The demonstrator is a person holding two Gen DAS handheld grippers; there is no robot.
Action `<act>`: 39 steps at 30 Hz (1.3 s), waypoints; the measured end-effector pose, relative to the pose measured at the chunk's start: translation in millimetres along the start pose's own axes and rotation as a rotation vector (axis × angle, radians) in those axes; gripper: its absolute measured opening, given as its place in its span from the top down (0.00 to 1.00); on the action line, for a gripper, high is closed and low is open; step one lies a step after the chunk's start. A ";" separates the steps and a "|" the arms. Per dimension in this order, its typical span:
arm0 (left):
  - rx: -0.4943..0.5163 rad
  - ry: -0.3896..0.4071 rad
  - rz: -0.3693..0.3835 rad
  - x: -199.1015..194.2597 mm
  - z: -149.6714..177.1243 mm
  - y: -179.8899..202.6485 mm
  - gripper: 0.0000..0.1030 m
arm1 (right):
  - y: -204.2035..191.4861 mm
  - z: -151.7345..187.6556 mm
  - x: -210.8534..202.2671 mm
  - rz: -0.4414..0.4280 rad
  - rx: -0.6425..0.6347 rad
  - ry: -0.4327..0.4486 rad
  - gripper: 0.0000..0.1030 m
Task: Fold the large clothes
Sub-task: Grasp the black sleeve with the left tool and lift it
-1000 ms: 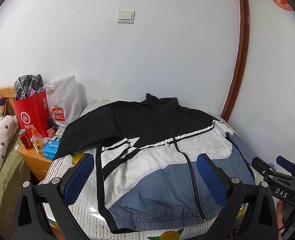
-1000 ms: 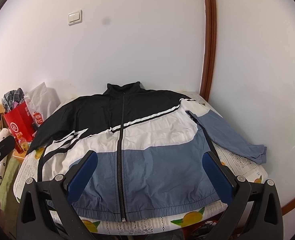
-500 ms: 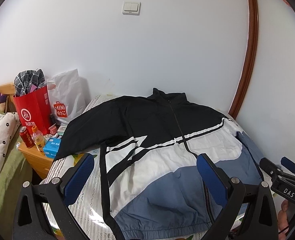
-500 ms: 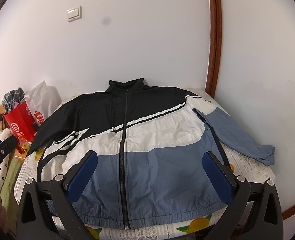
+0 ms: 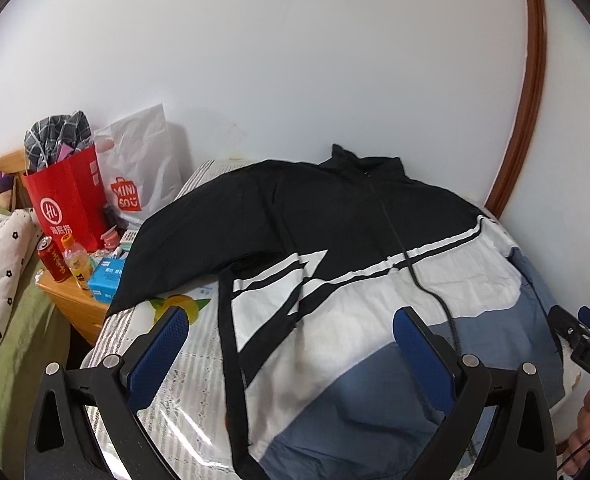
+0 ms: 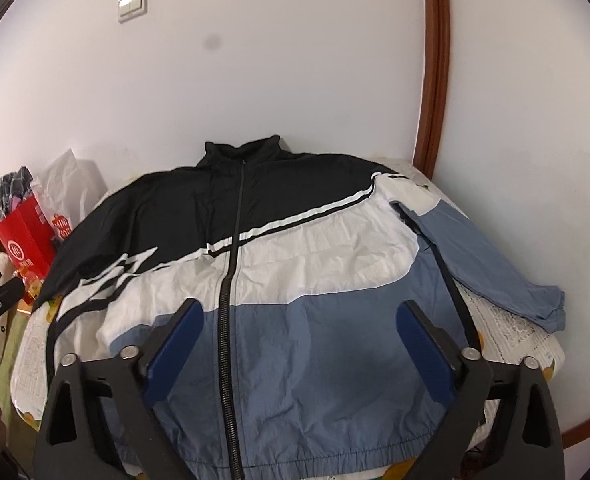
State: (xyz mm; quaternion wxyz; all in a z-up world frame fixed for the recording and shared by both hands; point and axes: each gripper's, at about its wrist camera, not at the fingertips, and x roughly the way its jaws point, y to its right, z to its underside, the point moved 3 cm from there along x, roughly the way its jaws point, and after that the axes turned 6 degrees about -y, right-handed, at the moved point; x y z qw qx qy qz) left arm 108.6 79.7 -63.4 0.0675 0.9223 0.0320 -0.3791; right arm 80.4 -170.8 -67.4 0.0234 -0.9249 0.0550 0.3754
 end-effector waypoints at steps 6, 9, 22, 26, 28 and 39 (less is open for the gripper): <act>-0.035 -0.055 -0.073 38.6 -0.2 -47.4 0.00 | -7.6 -2.6 40.0 0.005 -0.030 -0.065 0.27; -0.066 -0.101 -0.116 61.8 3.0 -79.5 0.01 | -10.4 -2.7 59.2 0.001 -0.023 -0.087 0.27; -0.098 -0.220 -0.258 136.0 16.3 -151.0 0.09 | -28.1 -4.3 119.1 0.036 -0.019 -0.197 0.27; -0.140 -0.231 -0.221 148.9 8.0 -163.0 0.11 | -33.0 -11.2 128.3 0.057 -0.044 -0.207 0.27; -0.146 -0.227 -0.239 152.5 3.7 -165.9 0.13 | -33.4 -14.9 131.5 0.074 -0.056 -0.209 0.27; -0.187 -0.220 -0.243 163.1 -22.4 -177.6 0.87 | -22.2 -37.3 135.5 0.127 -0.072 -0.187 0.27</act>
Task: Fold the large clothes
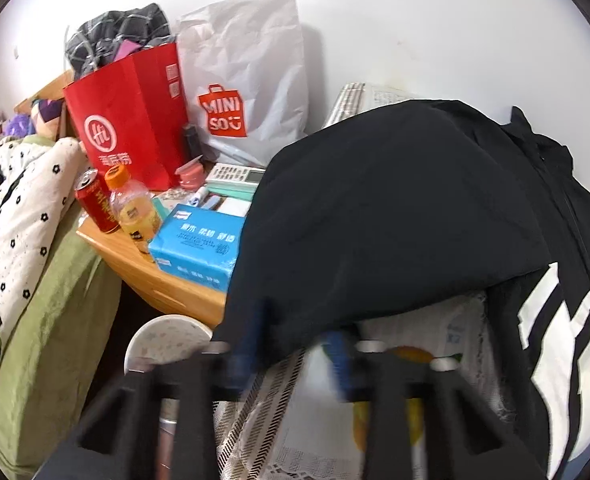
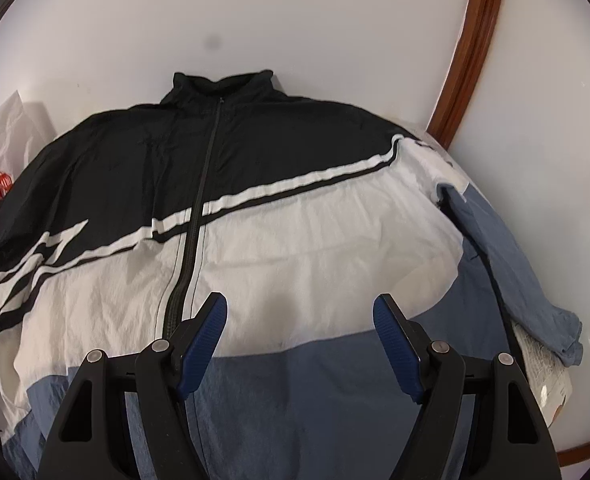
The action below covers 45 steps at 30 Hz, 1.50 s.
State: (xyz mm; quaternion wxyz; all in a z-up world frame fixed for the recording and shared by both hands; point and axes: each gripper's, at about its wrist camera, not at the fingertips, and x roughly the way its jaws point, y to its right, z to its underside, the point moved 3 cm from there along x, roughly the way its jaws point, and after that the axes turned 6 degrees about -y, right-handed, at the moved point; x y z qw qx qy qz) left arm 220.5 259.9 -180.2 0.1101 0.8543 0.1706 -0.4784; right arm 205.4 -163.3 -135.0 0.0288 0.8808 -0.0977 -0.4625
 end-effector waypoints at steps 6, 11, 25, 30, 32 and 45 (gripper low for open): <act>0.000 0.054 -0.002 -35.7 -18.5 11.2 0.94 | 9.4 -7.2 -13.8 -0.015 -0.011 0.048 0.27; 0.037 0.137 0.006 -78.8 -39.6 35.8 0.94 | 24.3 -11.6 -18.0 -0.041 -0.003 0.068 0.27; 0.243 0.201 0.210 -119.4 -73.3 194.7 0.94 | 80.1 -5.4 -5.7 -0.075 0.045 0.089 0.27; 0.337 0.163 0.268 -103.9 -64.5 261.0 0.94 | 94.0 2.4 -0.4 -0.096 0.057 0.083 0.27; 0.371 0.137 0.280 -94.1 -57.2 281.6 0.94 | 97.4 5.4 -0.5 -0.084 0.046 0.088 0.27; 0.469 -0.011 0.267 -51.7 -9.4 319.7 0.93 | 108.2 26.5 10.8 -0.047 0.012 0.049 0.27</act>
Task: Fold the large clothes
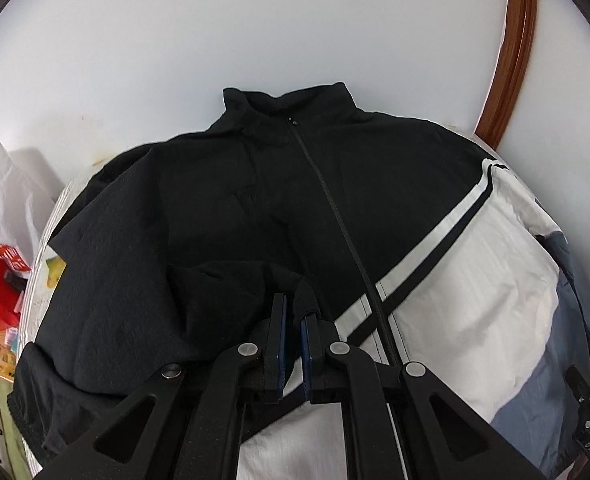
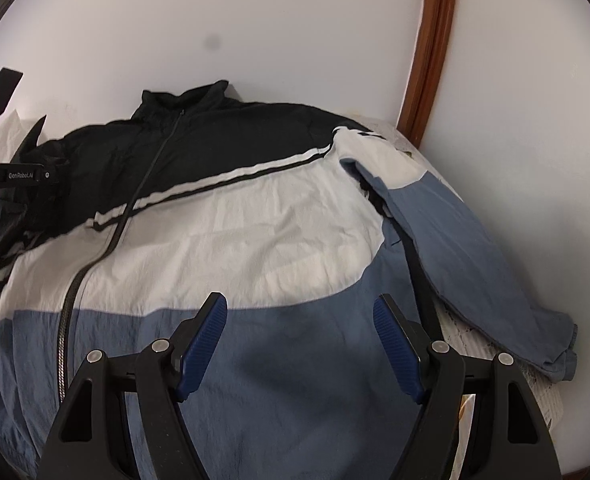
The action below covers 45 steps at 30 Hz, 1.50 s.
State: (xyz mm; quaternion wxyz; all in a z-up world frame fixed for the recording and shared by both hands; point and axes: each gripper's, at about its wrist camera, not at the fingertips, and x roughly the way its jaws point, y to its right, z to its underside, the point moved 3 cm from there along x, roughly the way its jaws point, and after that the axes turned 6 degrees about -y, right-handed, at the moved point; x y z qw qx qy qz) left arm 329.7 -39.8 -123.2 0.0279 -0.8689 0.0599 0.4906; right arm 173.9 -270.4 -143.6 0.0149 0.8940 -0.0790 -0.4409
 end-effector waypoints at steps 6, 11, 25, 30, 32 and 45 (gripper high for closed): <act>-0.013 0.014 0.015 -19.8 11.6 -10.2 0.67 | -20.4 -3.2 -8.5 -0.018 -0.041 0.003 0.27; -0.030 0.063 0.061 -45.4 28.6 -22.9 0.41 | -44.9 -13.8 -22.6 -0.046 -0.083 0.029 0.27; -0.146 0.101 0.005 -88.6 107.2 -110.7 0.37 | -147.9 -62.4 -46.3 -0.218 -0.232 0.081 0.44; -0.227 0.064 0.004 -85.7 149.8 -146.0 0.35 | -200.4 -86.4 -32.3 -0.373 -0.282 0.060 0.31; -0.244 0.039 0.018 -82.5 166.1 -154.0 0.35 | -220.5 -93.9 -23.6 -0.407 -0.300 0.044 0.31; -0.265 0.014 0.121 -51.9 189.9 -154.9 0.33 | -338.9 -141.2 53.6 -0.650 -0.286 -0.114 0.84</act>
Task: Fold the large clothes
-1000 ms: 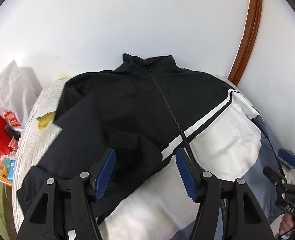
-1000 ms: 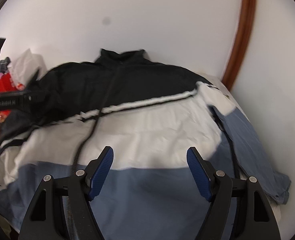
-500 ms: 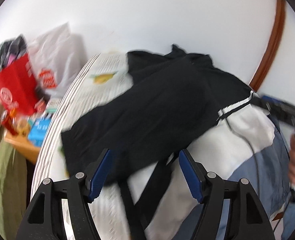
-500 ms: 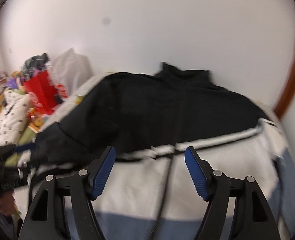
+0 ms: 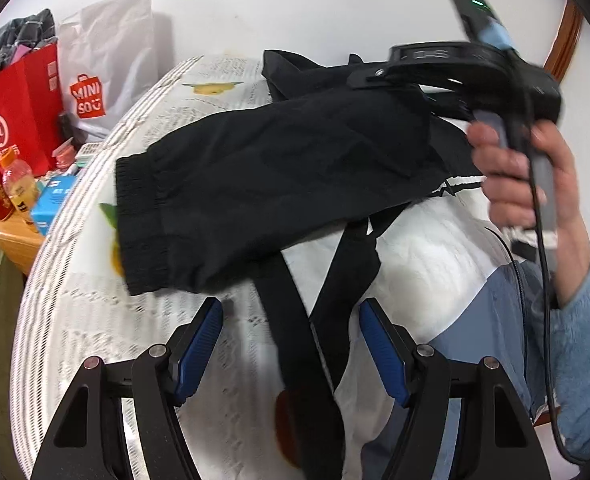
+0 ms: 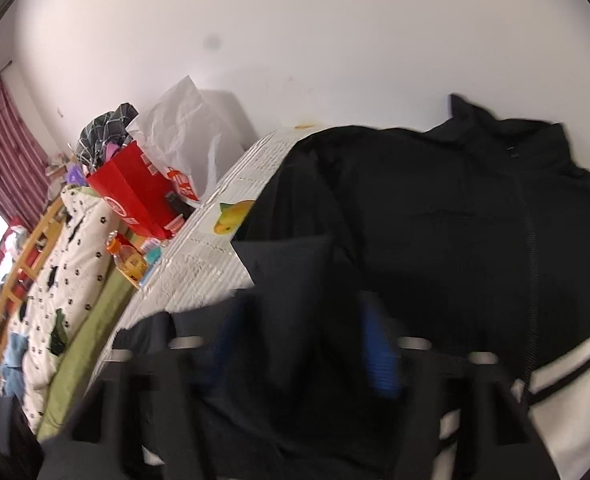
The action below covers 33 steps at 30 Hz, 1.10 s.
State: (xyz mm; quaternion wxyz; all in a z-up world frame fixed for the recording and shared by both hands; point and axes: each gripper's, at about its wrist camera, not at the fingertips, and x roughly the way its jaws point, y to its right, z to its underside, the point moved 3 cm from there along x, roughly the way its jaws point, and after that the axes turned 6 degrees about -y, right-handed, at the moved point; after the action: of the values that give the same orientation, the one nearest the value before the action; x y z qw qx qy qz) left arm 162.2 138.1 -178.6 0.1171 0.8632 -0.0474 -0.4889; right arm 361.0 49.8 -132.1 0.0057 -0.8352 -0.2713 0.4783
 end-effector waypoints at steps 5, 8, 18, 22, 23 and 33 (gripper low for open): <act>0.027 0.014 -0.043 3.9 -3.8 1.6 0.33 | 21.9 -17.5 -0.1 -0.053 0.060 0.019 0.97; 0.033 0.013 -0.063 4.9 -4.9 -0.7 0.33 | 52.0 -24.7 -21.6 -0.040 0.139 0.109 0.97; 0.029 0.003 -0.082 7.6 -14.4 -5.9 0.33 | 155.7 -14.2 -33.4 0.219 0.297 0.092 0.86; 0.011 0.020 -0.087 1.1 -17.3 -6.6 0.33 | 150.6 -5.1 -51.0 0.289 0.268 0.107 0.56; 0.005 0.024 -0.086 -0.7 -18.9 -7.5 0.33 | 139.2 -4.4 -57.7 0.308 0.228 0.122 0.48; -0.055 0.049 -0.041 -10.5 -32.8 -18.8 0.32 | -1.9 16.9 -36.6 0.193 -0.222 0.062 0.32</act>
State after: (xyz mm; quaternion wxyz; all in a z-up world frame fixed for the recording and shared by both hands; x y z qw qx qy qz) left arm 184.2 163.5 -158.3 0.1316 0.8722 -0.0133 -0.4710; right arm 332.2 30.4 -111.6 -0.1244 -0.8673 -0.2407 0.4175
